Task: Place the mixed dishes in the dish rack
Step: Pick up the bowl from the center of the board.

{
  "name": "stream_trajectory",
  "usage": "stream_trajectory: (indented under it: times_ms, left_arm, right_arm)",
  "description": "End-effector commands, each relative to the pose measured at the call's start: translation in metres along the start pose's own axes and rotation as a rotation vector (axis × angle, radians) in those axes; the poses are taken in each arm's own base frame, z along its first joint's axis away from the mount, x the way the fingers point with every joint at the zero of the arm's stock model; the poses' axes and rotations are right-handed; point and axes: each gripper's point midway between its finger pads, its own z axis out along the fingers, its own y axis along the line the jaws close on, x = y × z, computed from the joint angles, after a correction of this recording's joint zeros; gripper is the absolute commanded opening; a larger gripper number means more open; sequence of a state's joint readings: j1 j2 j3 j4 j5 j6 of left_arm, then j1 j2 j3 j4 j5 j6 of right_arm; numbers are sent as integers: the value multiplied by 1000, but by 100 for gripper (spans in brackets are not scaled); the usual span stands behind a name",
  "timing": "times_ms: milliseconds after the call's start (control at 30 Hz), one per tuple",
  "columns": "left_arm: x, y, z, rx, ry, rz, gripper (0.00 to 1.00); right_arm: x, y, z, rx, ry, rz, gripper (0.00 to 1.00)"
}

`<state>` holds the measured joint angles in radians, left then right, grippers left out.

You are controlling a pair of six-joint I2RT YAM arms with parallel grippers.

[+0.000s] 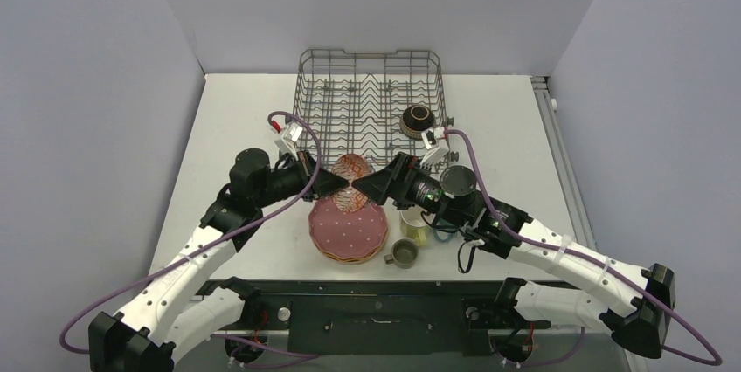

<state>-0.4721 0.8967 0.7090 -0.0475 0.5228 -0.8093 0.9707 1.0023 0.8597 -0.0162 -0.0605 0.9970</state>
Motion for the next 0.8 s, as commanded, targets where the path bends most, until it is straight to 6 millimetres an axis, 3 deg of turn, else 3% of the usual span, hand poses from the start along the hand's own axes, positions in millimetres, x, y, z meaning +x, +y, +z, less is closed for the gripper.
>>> stream_trajectory:
  times_ms: [0,233,533,667,767]
  left_arm:
    - [-23,-29,-6,100,-87,54,0]
    - [-24,-28,-7,100,-96,51,0]
    - [-23,-26,-7,94,-96,48,0]
    - [-22,-25,-6,95,-92,44,0]
    - [-20,-24,-5,95,-82,40,0]
  right_arm:
    - [-4,15,0,-66,-25,40,82]
    - [-2,17,1,-83,-17,76,77]
    - [-3,19,-2,-102,-32,102,60]
    - [-5,18,-4,-105,-46,110,42]
    - [-6,17,-4,-106,-57,117,23]
